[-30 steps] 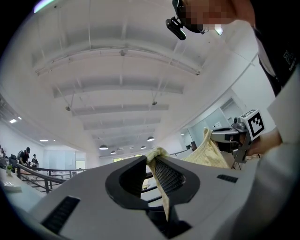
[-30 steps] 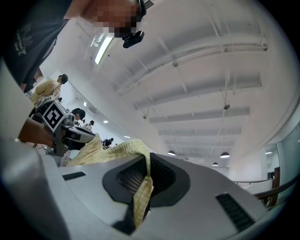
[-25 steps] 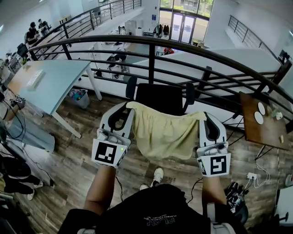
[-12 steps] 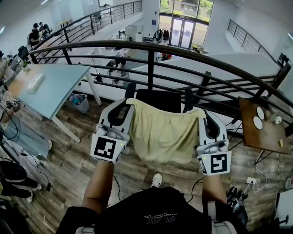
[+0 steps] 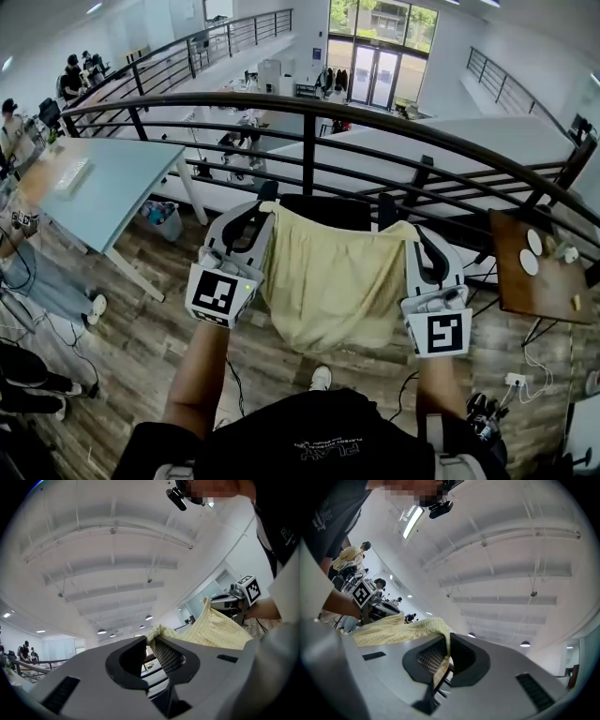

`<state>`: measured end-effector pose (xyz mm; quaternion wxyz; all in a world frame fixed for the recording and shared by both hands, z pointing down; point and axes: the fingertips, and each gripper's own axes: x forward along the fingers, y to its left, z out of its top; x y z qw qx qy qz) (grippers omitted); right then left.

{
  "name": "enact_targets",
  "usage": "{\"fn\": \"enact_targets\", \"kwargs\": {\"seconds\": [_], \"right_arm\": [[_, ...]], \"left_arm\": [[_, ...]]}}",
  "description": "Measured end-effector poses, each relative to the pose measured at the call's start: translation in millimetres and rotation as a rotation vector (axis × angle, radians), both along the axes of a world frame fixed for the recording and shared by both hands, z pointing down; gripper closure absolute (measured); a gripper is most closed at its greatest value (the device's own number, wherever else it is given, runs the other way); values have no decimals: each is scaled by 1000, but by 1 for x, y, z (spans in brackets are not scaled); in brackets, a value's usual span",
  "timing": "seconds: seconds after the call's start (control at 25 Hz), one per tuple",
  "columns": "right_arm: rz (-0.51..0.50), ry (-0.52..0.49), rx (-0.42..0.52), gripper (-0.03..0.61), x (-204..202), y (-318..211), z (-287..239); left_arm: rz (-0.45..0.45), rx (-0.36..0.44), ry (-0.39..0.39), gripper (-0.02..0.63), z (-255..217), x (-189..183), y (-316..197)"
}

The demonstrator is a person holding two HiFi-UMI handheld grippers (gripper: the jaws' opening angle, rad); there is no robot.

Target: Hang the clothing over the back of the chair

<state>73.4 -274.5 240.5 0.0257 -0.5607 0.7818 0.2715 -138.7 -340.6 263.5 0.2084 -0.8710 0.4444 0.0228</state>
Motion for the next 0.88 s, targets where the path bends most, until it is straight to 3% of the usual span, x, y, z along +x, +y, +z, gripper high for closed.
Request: {"fn": "enact_targets", "kwargs": {"seconds": [0.2, 0.88], "right_arm": [[26, 57, 10, 551, 5, -15, -2], [-33, 102, -77, 551, 24, -94, 14]], "left_arm": [[-10, 29, -37, 546, -4, 7, -17], [32, -20, -104, 546, 4, 27, -89]]}}
